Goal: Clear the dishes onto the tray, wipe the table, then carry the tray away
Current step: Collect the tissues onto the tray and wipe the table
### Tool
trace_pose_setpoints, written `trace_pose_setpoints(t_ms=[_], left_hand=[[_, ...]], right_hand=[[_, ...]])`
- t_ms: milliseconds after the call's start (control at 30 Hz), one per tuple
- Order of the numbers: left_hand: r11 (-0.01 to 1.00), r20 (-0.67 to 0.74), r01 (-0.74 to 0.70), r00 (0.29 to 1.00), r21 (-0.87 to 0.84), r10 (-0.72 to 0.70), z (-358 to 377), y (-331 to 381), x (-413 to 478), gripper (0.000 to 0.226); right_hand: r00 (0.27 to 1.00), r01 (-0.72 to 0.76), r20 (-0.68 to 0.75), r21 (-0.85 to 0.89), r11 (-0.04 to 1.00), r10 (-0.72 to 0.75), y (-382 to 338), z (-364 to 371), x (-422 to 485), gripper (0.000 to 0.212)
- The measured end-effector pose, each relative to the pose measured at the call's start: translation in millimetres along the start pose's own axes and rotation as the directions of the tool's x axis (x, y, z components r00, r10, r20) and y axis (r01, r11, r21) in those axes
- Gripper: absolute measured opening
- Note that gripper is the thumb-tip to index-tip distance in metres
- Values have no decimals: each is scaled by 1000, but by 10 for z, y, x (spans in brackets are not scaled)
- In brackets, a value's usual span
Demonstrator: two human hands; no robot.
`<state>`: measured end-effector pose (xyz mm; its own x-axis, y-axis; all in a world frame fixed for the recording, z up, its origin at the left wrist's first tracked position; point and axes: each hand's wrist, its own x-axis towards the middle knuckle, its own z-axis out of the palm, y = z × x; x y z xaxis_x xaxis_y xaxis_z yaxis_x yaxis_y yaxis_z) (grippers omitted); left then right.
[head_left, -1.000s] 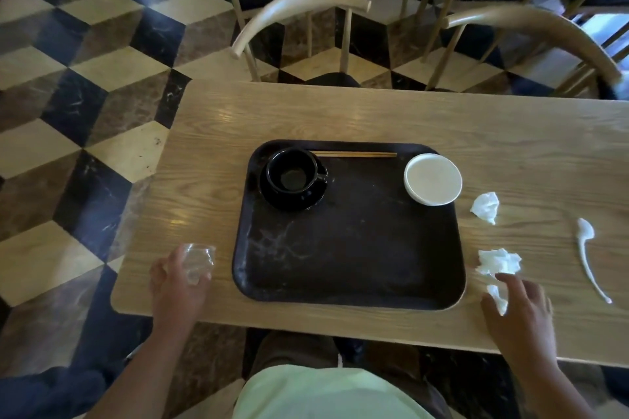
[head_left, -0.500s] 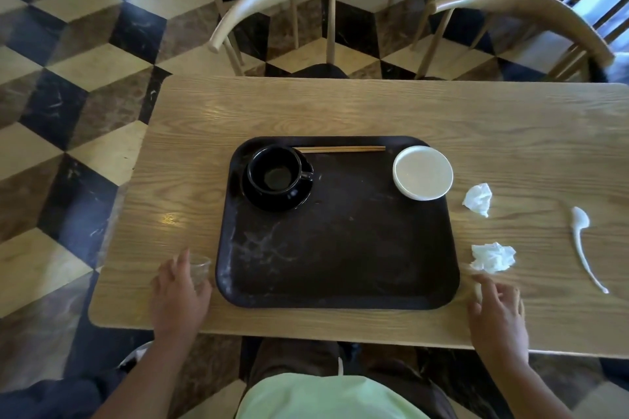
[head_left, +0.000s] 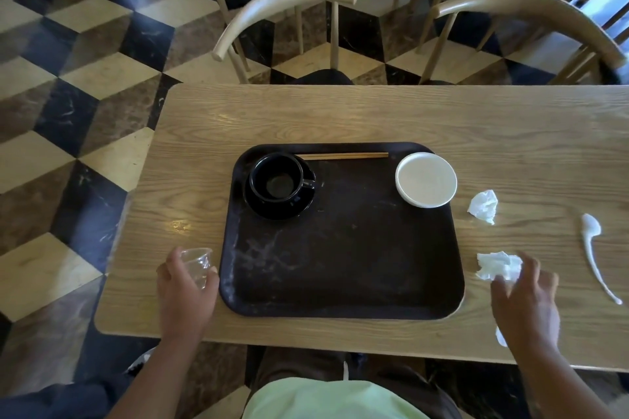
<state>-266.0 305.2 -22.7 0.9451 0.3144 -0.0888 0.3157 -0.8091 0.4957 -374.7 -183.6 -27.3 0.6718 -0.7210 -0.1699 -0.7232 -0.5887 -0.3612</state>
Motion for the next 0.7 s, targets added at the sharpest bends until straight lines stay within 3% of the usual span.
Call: trace_pose_setpoints(t_ms=[167, 267, 467, 700], left_hand=[[992, 31, -38, 999, -120, 42, 66, 185, -8, 75], [990, 48, -60, 997, -125, 67, 137, 255, -25, 73], [986, 116, -63, 990, -155, 82, 234, 332, -21, 70], [993, 160, -101, 981, -59, 109, 328, 403, -9, 73]], right_hand=[[996, -10, 88, -93, 996, 18, -81, 139, 166, 56], [989, -82, 117, -110, 991, 95, -118, 229, 201, 48], [998, -42, 53, -36, 998, 44, -205, 263, 381, 28], [1000, 4, 21, 22, 1000, -4, -530, 214, 769, 62]])
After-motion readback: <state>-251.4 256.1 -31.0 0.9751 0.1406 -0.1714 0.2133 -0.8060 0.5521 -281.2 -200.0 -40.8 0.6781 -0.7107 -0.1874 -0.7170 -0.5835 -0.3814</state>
